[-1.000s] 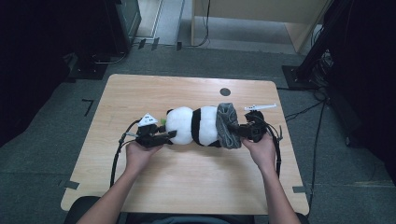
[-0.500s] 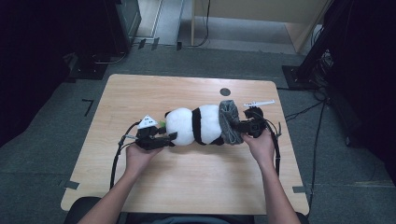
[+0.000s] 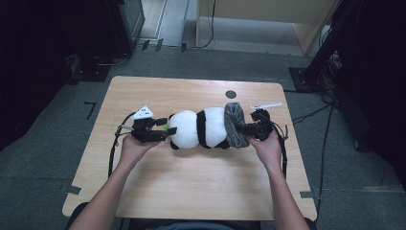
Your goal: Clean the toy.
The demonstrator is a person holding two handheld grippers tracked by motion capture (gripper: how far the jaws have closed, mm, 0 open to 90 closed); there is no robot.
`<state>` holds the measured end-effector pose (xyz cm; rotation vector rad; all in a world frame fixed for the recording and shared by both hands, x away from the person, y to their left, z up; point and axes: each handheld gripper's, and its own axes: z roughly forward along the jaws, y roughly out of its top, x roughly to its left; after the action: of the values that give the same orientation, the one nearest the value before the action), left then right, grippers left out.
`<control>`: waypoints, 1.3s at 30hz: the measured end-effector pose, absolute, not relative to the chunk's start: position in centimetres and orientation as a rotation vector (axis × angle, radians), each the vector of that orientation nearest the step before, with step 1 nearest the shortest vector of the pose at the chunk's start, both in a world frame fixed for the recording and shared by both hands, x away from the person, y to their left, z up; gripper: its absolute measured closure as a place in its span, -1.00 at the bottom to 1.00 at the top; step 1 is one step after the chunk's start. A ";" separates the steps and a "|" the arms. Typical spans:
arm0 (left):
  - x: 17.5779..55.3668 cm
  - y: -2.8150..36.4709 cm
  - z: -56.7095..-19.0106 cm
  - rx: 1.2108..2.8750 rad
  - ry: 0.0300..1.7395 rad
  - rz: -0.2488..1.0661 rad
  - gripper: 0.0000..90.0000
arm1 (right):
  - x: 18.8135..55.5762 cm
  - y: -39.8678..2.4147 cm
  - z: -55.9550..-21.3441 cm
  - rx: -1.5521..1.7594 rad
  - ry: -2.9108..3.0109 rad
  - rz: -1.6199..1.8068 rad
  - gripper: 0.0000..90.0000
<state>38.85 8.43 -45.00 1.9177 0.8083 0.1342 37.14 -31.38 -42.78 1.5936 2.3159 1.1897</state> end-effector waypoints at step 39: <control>42.0 6.9 -48.0 1.974 0.776 0.025 -0.23 | 35.5 -30.7 -39.7 1.476 2.266 1.327 0.76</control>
<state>41.98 6.87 -47.98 1.9745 0.7762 0.0245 35.46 -30.72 -39.75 1.4758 2.2659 1.3266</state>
